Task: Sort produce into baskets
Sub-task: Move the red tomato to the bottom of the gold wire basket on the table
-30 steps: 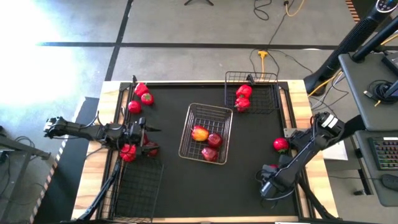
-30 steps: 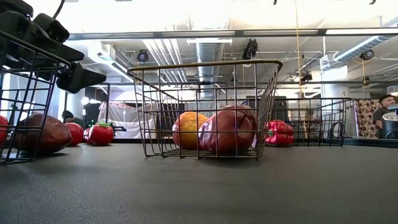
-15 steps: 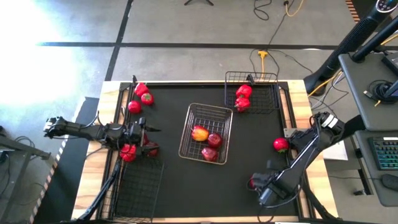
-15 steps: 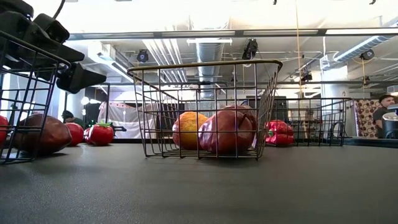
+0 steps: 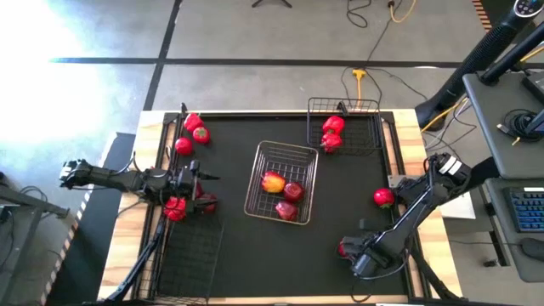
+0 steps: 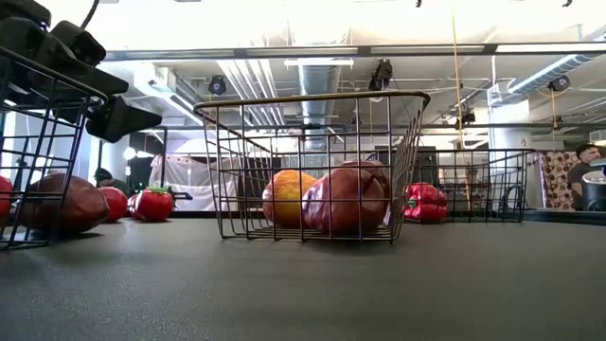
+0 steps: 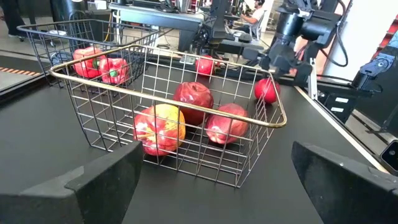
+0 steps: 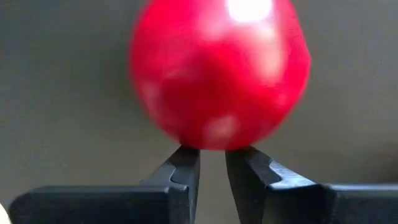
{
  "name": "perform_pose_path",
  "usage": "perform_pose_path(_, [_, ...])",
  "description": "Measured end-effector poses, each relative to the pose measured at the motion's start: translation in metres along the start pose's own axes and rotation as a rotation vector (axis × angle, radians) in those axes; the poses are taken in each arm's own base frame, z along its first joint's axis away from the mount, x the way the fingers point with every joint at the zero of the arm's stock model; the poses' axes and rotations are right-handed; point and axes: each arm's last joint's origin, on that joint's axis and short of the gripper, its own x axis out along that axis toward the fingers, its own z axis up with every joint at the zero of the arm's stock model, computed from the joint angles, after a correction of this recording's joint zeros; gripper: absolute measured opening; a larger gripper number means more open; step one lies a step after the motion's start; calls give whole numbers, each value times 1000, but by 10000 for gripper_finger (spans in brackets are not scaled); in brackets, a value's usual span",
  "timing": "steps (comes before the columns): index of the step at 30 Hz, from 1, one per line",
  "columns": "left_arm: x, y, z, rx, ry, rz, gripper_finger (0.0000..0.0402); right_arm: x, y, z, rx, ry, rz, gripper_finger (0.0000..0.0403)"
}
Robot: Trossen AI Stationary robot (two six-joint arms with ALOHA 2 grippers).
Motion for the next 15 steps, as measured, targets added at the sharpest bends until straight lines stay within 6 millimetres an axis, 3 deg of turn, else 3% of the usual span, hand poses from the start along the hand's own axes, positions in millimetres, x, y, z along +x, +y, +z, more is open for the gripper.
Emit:
perform_pose_path(8, [0, 0, 0, 0, 0, 0, 393, 3, 2, 24, -72, -299, -39, 81])
perform_pose_path(15, [0, 0, 0, 0, 1, 0, 393, 21, -2, 53, -110, -365, -65, 70])
